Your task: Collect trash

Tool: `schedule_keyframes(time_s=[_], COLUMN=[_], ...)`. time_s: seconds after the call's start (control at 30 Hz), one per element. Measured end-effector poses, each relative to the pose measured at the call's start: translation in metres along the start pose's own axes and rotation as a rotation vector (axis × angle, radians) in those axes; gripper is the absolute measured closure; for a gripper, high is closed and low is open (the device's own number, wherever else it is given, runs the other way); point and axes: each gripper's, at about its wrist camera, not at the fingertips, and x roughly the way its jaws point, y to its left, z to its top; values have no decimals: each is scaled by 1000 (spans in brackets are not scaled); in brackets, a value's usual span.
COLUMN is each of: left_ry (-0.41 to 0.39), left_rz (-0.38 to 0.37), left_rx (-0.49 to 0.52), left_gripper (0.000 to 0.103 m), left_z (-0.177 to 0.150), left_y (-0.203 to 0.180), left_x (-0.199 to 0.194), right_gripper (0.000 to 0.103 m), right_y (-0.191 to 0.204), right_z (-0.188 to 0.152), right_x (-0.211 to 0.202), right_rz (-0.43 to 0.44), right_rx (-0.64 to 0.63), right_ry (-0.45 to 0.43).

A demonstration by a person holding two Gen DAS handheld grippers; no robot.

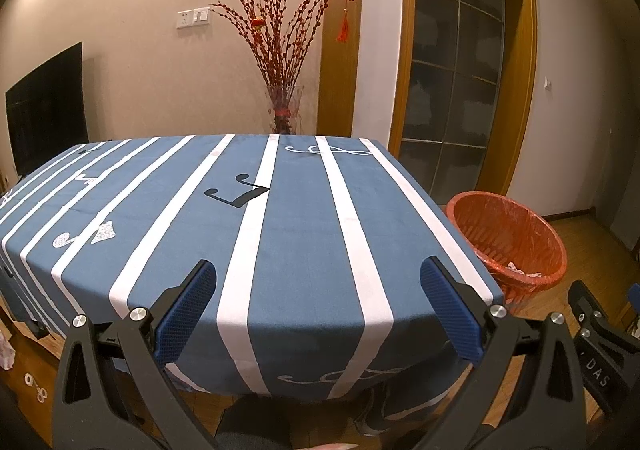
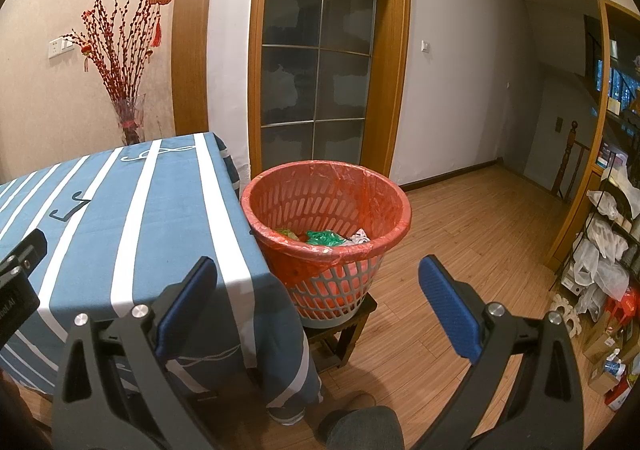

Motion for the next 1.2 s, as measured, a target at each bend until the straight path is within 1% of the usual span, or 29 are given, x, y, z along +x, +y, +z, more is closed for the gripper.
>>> schedule_keyframes(time_s=[1.2], left_ry=[6], left_rz=[6], left_rx=[8], left_gripper=[3], left_z=[-3], left_y=[-4], left_x=[1], right_gripper=[4], right_y=[-2], right_z=[0], right_x=[-1], right_rz=[1], right_rx=[2], right_ry=[3])
